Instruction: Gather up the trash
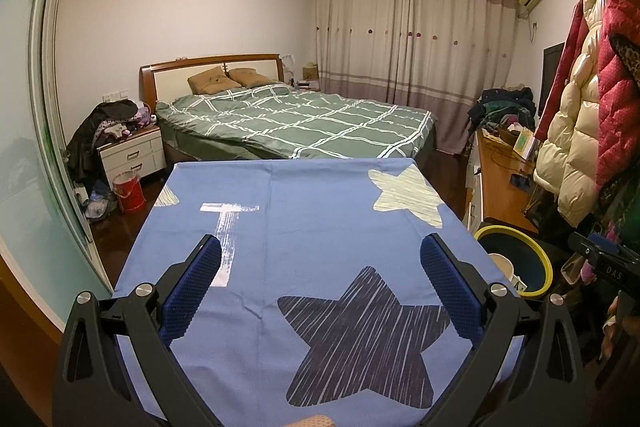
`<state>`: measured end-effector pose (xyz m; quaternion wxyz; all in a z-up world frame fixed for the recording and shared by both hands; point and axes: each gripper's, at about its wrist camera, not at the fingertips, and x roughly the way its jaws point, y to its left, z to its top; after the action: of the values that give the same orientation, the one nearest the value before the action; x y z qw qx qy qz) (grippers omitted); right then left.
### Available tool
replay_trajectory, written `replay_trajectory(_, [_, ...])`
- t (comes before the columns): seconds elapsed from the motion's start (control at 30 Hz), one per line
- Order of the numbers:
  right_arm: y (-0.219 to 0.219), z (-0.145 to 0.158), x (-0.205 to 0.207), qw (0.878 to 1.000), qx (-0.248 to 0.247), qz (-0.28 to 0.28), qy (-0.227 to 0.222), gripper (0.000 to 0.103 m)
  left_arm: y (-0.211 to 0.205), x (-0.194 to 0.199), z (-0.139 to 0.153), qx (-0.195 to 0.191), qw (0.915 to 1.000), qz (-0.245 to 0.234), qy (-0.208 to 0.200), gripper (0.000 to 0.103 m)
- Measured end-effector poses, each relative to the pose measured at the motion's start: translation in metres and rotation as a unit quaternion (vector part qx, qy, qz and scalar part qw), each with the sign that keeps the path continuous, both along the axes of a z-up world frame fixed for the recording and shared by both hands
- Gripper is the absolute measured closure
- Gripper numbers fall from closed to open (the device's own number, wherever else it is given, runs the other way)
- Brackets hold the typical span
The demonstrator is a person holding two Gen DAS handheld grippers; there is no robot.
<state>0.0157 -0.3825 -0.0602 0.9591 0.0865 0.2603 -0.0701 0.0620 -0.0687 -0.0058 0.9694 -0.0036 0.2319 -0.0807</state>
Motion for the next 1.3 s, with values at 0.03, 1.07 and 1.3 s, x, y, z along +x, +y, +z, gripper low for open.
replay_trajectory(0.03, [0.0001, 0.0000, 0.0002, 1.000, 0.000, 0.000, 0.000, 0.028, -0.0003, -0.0002, -0.0007, 0.000, 1.0000, 0.000, 0.000, 0.005])
replay_trajectory(1.07, [-0.0002, -0.0048, 0.0030, 1.000, 0.004, 0.001, 0.004, 0.028, -0.0041, 0.0023, -0.0032, 0.001, 1.0000, 0.000, 0.005, 0.005])
replay_trajectory(1.3, [0.0012, -0.0060, 0.0031, 1.000, 0.005, 0.002, 0.005, 0.028, -0.0041, 0.0023, -0.0048, 0.000, 1.0000, 0.000, 0.007, 0.005])
